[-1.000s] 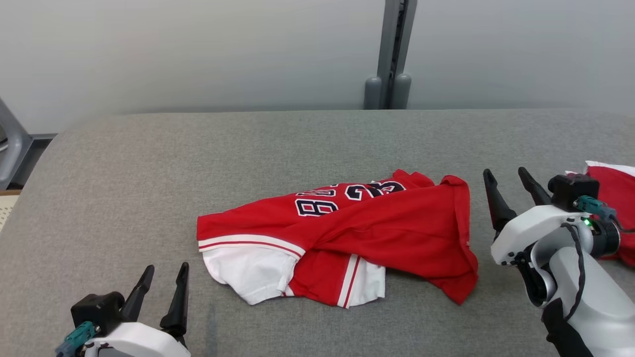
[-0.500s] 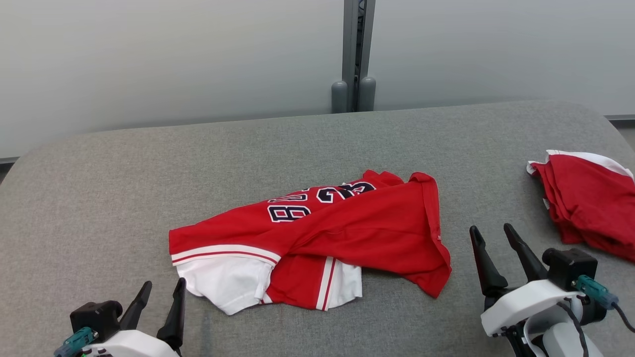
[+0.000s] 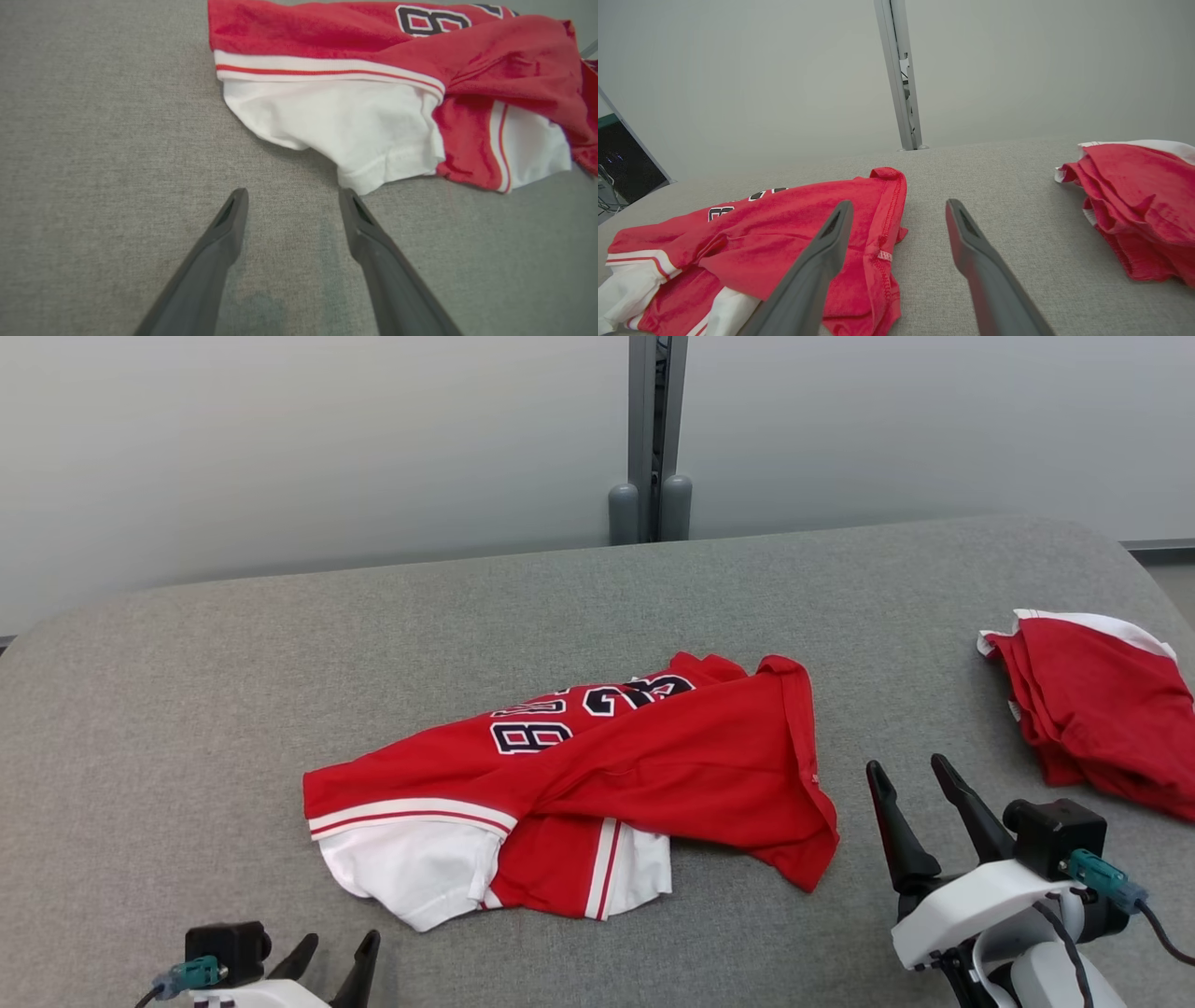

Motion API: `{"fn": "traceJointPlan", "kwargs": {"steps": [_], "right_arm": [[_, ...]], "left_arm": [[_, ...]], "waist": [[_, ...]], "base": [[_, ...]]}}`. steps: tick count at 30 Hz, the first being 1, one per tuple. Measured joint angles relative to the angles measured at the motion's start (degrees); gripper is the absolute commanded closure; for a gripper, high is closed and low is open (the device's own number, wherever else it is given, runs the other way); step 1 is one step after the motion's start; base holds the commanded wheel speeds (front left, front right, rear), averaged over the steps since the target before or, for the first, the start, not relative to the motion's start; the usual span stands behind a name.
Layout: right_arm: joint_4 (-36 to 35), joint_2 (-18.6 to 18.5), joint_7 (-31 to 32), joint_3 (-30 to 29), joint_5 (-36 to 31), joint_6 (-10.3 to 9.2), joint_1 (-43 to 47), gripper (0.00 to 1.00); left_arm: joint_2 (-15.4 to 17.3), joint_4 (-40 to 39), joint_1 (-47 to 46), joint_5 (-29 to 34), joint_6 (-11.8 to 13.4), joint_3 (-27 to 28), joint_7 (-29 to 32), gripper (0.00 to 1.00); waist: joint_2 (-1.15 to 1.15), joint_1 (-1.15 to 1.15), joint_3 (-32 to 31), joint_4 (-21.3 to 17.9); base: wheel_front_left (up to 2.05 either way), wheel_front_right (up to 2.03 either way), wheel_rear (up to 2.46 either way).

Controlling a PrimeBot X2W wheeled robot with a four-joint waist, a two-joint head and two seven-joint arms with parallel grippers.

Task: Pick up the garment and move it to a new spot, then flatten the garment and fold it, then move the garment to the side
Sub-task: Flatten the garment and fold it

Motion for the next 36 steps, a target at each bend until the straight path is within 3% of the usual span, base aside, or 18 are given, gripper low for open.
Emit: {"fn": "traceJointPlan", "kwargs": {"steps": [8,16,25,36], "right_arm": [[-1.1,0.7,1.1,1.0,-0.7,0.00,-0.2,0.00],[-1.6,0.8,1.4,0.5,-1.1,0.00,-0.7,0.00],[-1.5,1.1,1.4,0.1,-1.5,0.00,-0.6,0.00],[-1.2,1.8,1.1,-0.2,-1.6,0.00,-1.2,0.00]], "left_arm": [[1.6,9.7,-7.1,6.0,-1.0,-4.4,1.6,0.00],[-1.2,15.1,-13.0,7.0,-4.0,-6.0,-1.5,0.00],[-1.1,9.3,-14.5,5.8,-3.9,-4.2,-4.0,0.00],[0.8,7.2,-15.5,5.2,-2.7,-4.0,-0.5,0.00]], "waist": [[0.00,0.00,1.7,-1.4],[0.00,0.00,3.5,-3.6],[0.00,0.00,4.1,-4.8],[0.00,0.00,5.3,-6.4]], "base": [[0.00,0.00,0.00],[0.00,0.00,0.00],[0.00,0.00,0.00],[0.00,0.00,0.00]]}}
